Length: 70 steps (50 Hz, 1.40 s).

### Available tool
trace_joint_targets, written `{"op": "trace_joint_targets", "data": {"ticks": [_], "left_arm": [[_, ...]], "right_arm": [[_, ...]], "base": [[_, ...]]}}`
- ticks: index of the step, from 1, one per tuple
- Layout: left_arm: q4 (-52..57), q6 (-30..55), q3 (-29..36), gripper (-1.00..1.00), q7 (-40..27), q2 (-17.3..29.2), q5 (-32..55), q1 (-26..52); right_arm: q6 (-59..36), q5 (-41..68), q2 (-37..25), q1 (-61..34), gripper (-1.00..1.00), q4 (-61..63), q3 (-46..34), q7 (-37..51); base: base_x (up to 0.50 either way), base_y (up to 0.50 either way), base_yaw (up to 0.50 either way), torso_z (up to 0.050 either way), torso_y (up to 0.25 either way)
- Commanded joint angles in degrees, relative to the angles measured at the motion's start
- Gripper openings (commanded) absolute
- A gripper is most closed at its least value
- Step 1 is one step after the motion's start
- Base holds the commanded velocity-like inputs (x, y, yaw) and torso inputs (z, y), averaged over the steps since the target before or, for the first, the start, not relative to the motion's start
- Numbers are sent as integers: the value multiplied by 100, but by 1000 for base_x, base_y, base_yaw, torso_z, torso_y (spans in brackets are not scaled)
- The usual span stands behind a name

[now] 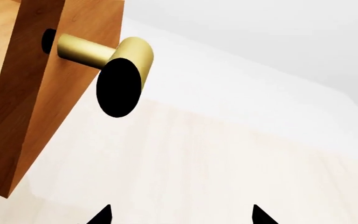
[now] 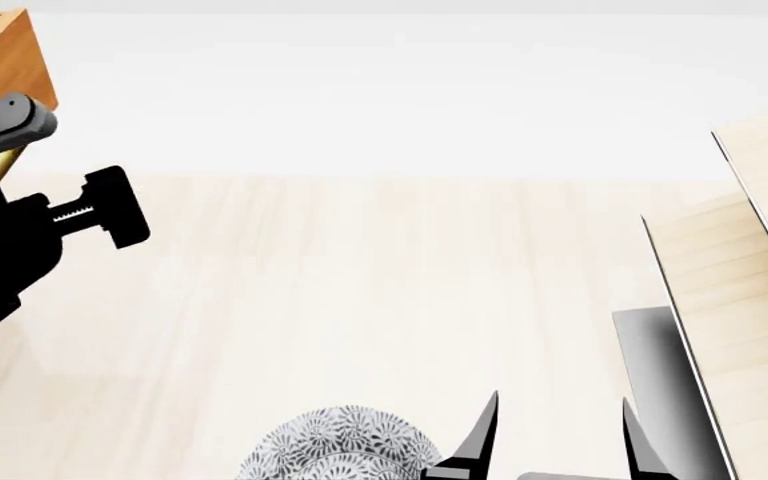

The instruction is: Close the top drawer of the cabinet.

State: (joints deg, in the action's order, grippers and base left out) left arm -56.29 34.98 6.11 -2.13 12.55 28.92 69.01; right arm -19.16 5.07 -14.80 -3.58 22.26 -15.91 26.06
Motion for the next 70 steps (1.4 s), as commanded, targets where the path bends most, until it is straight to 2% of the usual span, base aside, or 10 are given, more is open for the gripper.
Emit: {"op": "trace_joint_targets", "data": {"ticks": [1,7,23,28,54,63,70], "left_arm": [[-598,-500,-77,100,-117,296,-789,1204],[-1838,-1161,-140,100,-73,400,-907,1766],[-1861,-1141,-948,100,-484,768,-1380,1847],[-1857,-1149,-1136,100,-803,1005,-1518,1913],[-1855,-1262,-1901,100,-1117,1688,-1769,1754],[-1633,-1210,-2192,100,-1126,1988,-1627,1564],[-568,-627,-2402,100,-1312,2014,-1421,1057]], "right_arm": [[16,22,-16,-21,100,-81,-23,26],[45,41,-28,-34,100,-133,-26,28],[58,74,-80,-1,100,-98,-28,62],[48,94,-84,-13,100,-101,-28,70],[22,134,-108,-125,100,-221,-79,93],[18,143,-139,-88,100,-193,-88,109],[40,176,-172,-72,100,-197,-59,115]], "base": [[0,0,0,0,11],[0,0,0,3,5],[0,0,0,3,7],[0,0,0,4,7],[0,0,0,2,5],[0,0,2,1,4],[10,9,11,0,0]]}}
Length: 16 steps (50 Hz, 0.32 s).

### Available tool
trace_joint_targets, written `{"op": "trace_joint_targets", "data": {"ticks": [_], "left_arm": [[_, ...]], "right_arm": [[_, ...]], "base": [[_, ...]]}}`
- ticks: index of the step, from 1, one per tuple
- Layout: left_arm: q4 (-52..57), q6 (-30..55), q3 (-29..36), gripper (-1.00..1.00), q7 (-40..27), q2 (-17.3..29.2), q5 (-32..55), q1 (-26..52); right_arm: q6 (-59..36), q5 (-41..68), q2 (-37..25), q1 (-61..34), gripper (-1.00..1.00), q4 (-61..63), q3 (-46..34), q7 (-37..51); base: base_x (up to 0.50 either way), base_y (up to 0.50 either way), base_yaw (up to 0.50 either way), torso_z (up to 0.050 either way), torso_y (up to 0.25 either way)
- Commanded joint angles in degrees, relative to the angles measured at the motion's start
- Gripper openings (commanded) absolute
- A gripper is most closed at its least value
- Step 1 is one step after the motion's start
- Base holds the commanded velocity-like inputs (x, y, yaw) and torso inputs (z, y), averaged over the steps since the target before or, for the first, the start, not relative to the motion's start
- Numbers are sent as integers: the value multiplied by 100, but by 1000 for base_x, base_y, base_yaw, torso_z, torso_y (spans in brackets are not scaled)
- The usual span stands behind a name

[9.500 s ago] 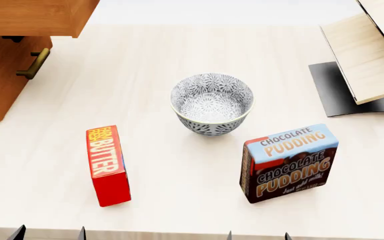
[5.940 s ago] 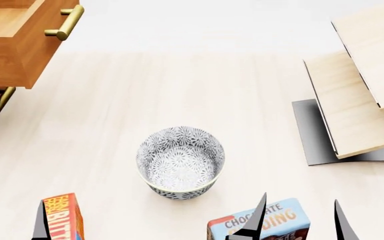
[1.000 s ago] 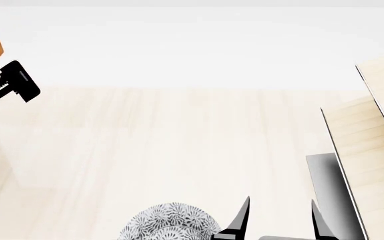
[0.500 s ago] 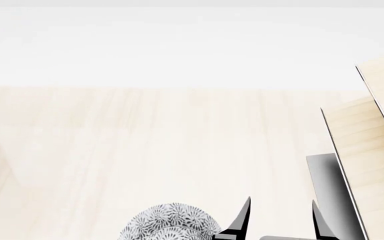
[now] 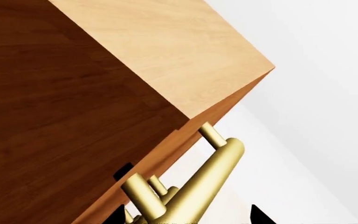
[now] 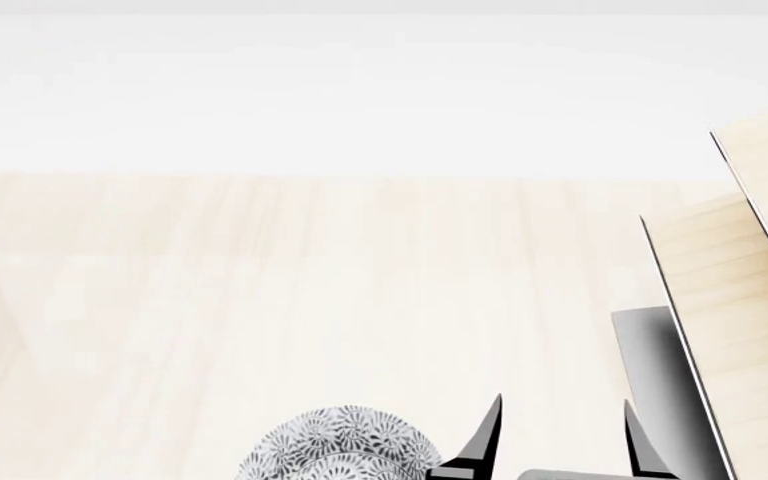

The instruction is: Close the top drawer of the cabinet.

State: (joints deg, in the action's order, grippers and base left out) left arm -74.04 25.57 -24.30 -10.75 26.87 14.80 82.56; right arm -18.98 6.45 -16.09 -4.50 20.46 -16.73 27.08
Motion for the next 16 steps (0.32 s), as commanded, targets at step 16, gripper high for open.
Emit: {"op": "trace_joint_targets", "data": {"ticks": [16], "left_arm": [[1402,376,456,100,-486,723,100,-539]], "right_arm": [[-59,117,-52,-69,100,99,210,164]], "base": [[8,13,17,0,0]]}}
